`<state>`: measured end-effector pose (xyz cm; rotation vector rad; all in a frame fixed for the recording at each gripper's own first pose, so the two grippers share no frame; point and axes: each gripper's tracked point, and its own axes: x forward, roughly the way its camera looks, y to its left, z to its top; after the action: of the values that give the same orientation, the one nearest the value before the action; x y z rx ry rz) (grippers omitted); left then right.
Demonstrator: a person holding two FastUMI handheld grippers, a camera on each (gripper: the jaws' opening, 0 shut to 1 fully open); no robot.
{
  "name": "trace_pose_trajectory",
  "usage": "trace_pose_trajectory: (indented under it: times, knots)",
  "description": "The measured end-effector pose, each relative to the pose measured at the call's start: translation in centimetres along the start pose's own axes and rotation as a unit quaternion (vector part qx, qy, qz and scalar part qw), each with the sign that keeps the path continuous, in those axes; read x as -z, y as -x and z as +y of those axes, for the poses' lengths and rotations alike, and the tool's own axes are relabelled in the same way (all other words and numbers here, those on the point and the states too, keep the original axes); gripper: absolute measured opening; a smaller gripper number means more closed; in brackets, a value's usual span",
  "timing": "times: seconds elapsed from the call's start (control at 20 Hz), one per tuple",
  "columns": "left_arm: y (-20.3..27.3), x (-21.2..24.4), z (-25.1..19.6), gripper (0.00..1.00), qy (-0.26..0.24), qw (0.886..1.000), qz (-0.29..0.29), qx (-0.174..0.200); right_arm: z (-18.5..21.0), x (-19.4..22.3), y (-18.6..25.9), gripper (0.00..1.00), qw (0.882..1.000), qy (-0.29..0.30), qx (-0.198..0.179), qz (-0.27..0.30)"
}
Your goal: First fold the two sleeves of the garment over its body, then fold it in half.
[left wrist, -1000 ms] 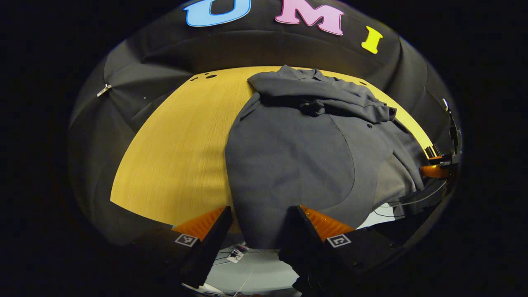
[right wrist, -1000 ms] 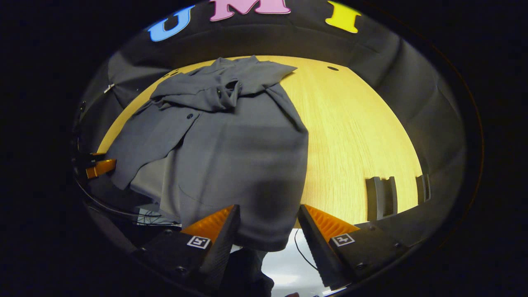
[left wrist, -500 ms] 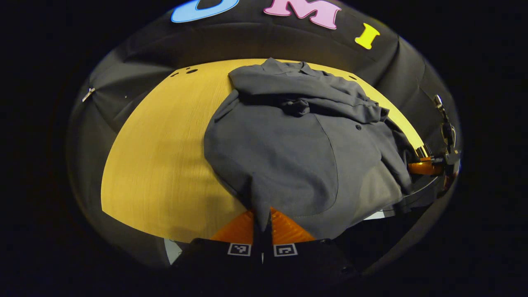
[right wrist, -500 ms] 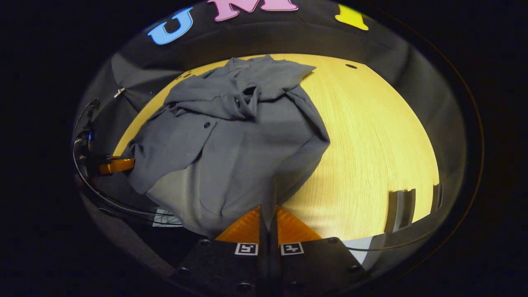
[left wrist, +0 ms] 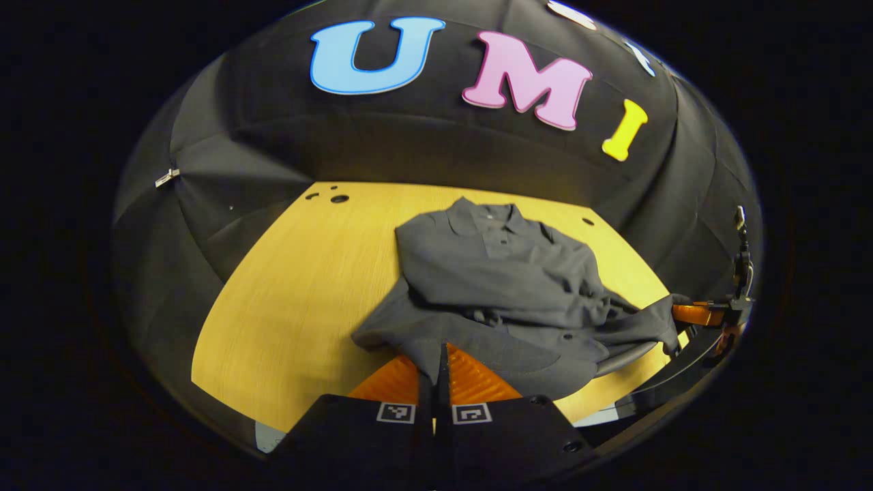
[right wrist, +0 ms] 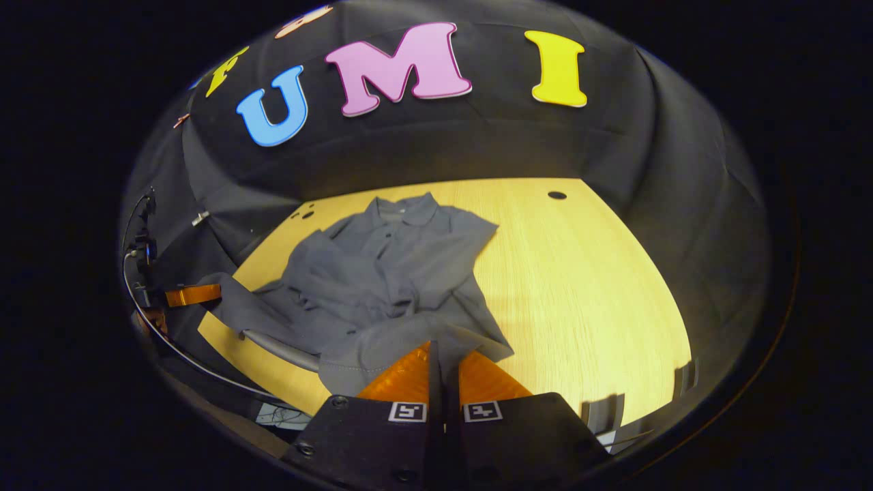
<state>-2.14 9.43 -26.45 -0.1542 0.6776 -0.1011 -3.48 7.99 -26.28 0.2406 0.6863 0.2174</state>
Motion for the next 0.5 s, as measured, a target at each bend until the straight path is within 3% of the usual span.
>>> trace_pose_trajectory:
  times: [0.5]
  knots:
    - [-6.7,-8.9,1.9,0.05,-0.007,0.999,-0.042,-0.014,-0.1,-11.2,-6.4,0.05,0.997,0.035,-0.015,-0.061]
